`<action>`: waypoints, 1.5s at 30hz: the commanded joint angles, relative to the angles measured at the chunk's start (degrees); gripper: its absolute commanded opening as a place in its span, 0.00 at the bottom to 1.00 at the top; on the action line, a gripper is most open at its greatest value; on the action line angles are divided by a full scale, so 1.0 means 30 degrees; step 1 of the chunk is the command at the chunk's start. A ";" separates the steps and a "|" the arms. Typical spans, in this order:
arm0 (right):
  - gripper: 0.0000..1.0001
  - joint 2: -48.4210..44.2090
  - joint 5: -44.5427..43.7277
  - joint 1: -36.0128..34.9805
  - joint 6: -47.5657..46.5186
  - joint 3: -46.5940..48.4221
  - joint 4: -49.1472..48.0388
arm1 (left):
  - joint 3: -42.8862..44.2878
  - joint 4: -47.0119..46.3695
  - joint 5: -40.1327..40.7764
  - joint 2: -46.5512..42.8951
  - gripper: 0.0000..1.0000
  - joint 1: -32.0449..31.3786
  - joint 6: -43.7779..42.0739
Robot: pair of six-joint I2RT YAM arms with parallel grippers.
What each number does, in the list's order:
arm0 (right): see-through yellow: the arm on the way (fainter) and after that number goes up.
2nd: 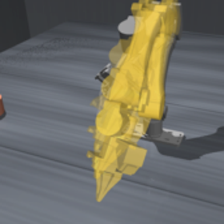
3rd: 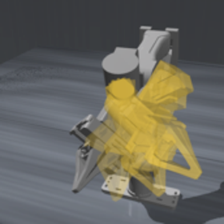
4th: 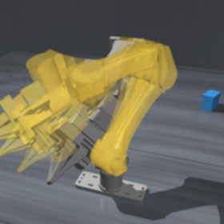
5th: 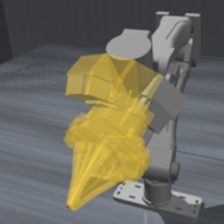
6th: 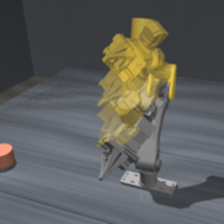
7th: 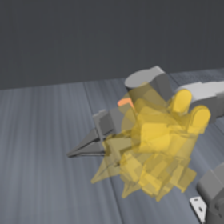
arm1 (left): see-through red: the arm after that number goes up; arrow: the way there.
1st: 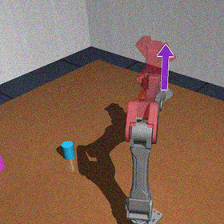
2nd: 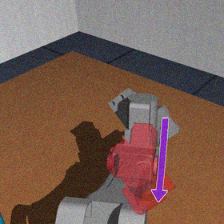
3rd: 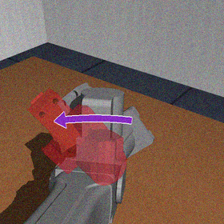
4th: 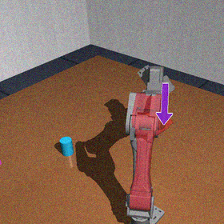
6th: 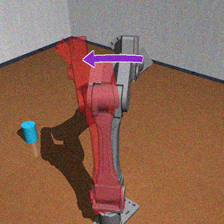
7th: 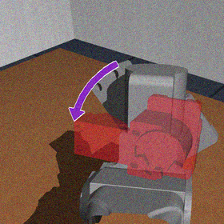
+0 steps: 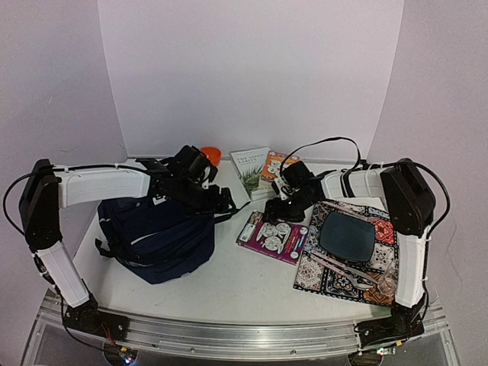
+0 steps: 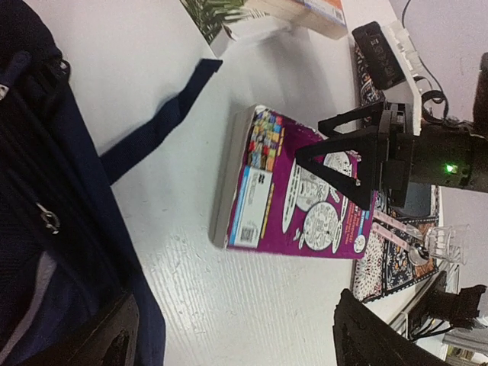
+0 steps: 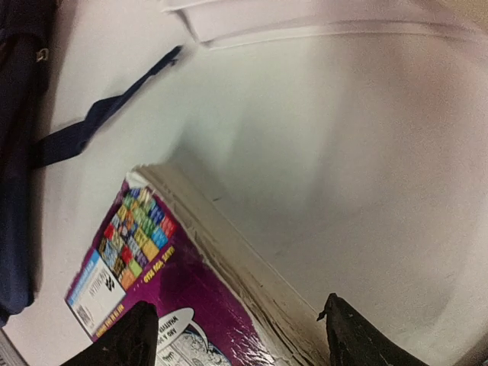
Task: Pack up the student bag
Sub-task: Move the book to the center of the board.
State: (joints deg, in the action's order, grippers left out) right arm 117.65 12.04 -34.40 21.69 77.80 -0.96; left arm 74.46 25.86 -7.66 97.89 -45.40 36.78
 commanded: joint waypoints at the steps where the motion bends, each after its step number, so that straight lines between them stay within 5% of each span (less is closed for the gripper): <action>1: 0.76 -0.1391 0.1274 -0.1022 0.2667 -0.0754 -0.0649 | 0.1108 -0.0795 -0.0844 0.0961 0.86 -0.0616 0.0836; 11: 0.79 -0.2606 -0.0586 -0.0207 -0.1580 -0.0612 0.2679 | 0.0629 -0.0619 -0.2244 0.2193 0.63 -0.2304 0.0013; 21: 0.79 -0.2700 0.0299 0.0325 -0.1810 -0.1353 0.3218 | 0.0704 -0.0140 -0.3121 0.4668 0.39 -0.3827 -0.1514; 33: 0.75 -0.2719 0.3313 -0.0446 -0.0344 -0.2556 0.3071 | 0.0917 -0.0151 -0.0170 0.6413 0.35 -0.2478 -0.1261; 45: 0.74 -0.4413 0.4798 -0.1357 0.4334 -0.5675 -0.1890 | 0.4867 -0.0155 0.0388 0.7857 0.37 -0.0740 -0.1414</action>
State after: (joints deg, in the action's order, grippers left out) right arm 108.69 22.83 -37.66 27.91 63.59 -0.36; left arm 83.50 26.89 -8.44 119.23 -48.17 32.91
